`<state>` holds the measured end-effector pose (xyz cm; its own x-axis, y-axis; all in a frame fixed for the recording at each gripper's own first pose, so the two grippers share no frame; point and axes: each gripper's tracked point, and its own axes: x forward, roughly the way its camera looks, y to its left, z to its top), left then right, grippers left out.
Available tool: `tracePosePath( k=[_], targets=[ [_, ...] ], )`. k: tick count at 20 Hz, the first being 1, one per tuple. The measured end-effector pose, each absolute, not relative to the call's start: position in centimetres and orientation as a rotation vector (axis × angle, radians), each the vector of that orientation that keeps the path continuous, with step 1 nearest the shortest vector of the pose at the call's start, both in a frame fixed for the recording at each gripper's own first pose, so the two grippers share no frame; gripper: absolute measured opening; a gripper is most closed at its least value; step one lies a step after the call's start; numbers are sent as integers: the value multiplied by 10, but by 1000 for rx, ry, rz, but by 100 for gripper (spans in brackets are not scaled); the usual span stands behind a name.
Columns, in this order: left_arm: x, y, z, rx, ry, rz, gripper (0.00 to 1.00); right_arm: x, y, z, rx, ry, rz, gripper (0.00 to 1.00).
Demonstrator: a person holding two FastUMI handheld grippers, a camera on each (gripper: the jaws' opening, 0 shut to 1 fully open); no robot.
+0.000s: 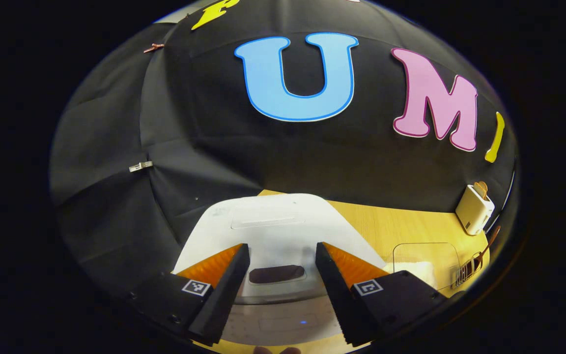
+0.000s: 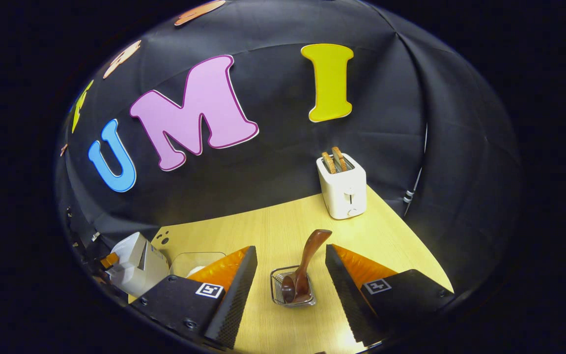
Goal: Close the left gripper, press the button to open the rice cooker; take a wooden spoon from the chopstick holder with the right hand, scoop a spoonful of rice and pour it into the rice cooker, then put the wooden spoon back into the chopstick holder.
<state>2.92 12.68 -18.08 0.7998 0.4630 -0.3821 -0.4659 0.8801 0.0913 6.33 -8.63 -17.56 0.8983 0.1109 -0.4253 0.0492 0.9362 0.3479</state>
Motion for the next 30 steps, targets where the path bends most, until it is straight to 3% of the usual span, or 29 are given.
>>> tracePosePath(
  k=[9,19,29,30],
  targets=[
    [29,124,-200,5,461,478,91,66,-79,-175,358,463,40,87],
    [31,125,-202,34,399,475,96,67,-75,-175,357,467,48,87],
    [45,112,-165,-8,360,394,94,66,-66,-149,331,413,82,87],
    [47,106,-156,-7,344,379,94,66,-65,-145,321,405,88,91]
  ],
)
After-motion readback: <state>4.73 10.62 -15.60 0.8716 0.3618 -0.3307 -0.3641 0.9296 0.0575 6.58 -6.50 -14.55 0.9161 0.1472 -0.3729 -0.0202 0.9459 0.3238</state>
